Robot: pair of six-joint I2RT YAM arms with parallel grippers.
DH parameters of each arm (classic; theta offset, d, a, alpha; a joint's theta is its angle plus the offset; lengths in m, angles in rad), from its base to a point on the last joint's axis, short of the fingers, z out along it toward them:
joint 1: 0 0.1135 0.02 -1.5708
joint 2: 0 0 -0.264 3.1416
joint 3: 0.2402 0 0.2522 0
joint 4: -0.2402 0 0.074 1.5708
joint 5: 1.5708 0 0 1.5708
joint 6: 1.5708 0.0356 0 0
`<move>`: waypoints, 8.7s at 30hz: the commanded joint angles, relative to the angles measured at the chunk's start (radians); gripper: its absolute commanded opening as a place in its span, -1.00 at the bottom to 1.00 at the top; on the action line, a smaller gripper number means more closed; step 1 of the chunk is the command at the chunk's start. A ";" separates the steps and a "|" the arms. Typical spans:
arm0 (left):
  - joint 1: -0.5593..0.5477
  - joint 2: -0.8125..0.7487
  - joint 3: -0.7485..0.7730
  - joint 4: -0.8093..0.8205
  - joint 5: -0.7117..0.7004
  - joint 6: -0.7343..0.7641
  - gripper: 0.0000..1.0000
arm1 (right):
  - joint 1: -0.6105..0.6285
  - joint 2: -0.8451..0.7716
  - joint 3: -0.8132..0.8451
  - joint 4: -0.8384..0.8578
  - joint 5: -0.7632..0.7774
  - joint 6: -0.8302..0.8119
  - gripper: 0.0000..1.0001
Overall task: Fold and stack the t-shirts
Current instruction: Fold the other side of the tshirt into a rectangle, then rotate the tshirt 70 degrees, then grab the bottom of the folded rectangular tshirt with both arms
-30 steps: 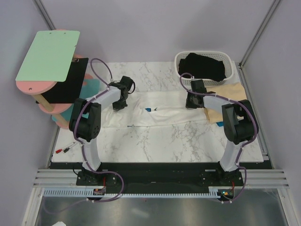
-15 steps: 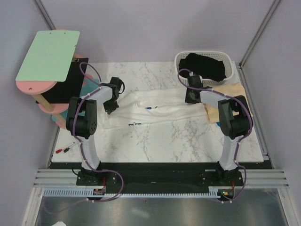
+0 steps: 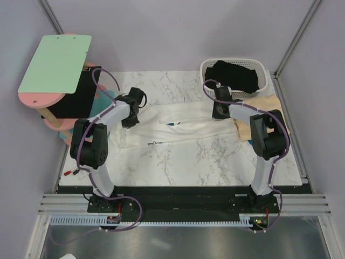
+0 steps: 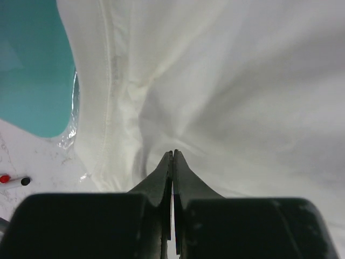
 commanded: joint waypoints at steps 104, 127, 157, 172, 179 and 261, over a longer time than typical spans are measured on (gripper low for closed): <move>-0.545 -0.256 -0.394 0.419 0.692 -0.291 -0.96 | 0.215 0.443 0.726 0.037 -0.239 -0.094 -1.00; -0.522 -0.448 -0.604 0.210 0.552 -0.320 -0.96 | 0.135 0.529 0.764 -0.102 -0.109 -0.062 -1.00; -0.539 -0.440 -0.469 0.275 0.640 -0.251 -0.96 | 0.231 -0.108 0.168 0.002 -0.336 -0.037 -0.95; -0.498 -0.400 -0.475 0.267 0.548 -0.291 -0.43 | 0.535 -0.623 -0.325 -0.298 -0.109 -0.022 0.02; -0.397 -0.373 -0.481 0.301 0.604 -0.245 0.50 | 0.661 -0.685 -0.429 -0.274 -0.066 0.085 0.09; -0.626 -0.523 -0.768 0.649 0.644 -0.544 0.22 | 0.529 -0.889 -0.765 -0.256 0.213 0.483 0.36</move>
